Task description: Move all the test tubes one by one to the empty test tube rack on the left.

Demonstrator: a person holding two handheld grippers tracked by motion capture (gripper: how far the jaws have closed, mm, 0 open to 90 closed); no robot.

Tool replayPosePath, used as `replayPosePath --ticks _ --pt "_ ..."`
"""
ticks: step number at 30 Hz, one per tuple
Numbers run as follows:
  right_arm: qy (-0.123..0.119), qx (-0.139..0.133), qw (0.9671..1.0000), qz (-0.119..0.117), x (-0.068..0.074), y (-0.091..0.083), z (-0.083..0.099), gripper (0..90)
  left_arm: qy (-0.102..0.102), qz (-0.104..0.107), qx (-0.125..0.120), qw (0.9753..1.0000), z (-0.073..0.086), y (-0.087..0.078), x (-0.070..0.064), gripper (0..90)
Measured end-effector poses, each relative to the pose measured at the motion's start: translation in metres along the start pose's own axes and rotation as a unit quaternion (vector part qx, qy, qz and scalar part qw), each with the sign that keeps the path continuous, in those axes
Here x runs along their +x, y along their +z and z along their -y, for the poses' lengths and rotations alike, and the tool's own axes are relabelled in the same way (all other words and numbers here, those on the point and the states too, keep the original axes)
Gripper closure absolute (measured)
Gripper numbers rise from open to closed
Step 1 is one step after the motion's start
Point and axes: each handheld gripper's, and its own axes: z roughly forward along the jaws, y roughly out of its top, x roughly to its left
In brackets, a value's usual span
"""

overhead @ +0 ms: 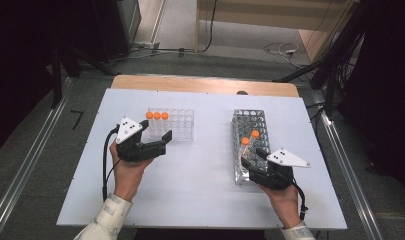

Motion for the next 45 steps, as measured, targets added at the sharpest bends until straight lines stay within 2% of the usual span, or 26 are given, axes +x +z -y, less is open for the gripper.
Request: replayPosePath --ticks 12,26,29,35,45 --pt "-0.011 0.051 0.9981 0.034 0.001 0.026 -0.021 48.4 -0.001 0.019 -0.002 0.9998 0.021 -0.014 -0.011 12.2" --pt "-0.015 0.078 0.9951 0.058 0.001 0.041 -0.026 65.6 -0.018 0.016 -0.009 0.9997 0.028 -0.024 0.001 13.3" --pt "-0.016 0.079 0.9953 0.054 0.001 0.042 -0.025 70.3 -0.018 0.016 -0.01 0.9997 0.028 -0.026 0.002 13.3" --pt "-0.017 0.068 0.996 0.055 0.003 0.039 -0.028 71.0 -0.02 0.016 -0.009 0.9996 0.028 -0.026 0.004 13.3" --pt "-0.019 0.043 0.9975 0.053 0.004 0.025 -0.045 71.3 -0.021 0.018 -0.006 0.9996 0.028 -0.026 0.004 13.3"
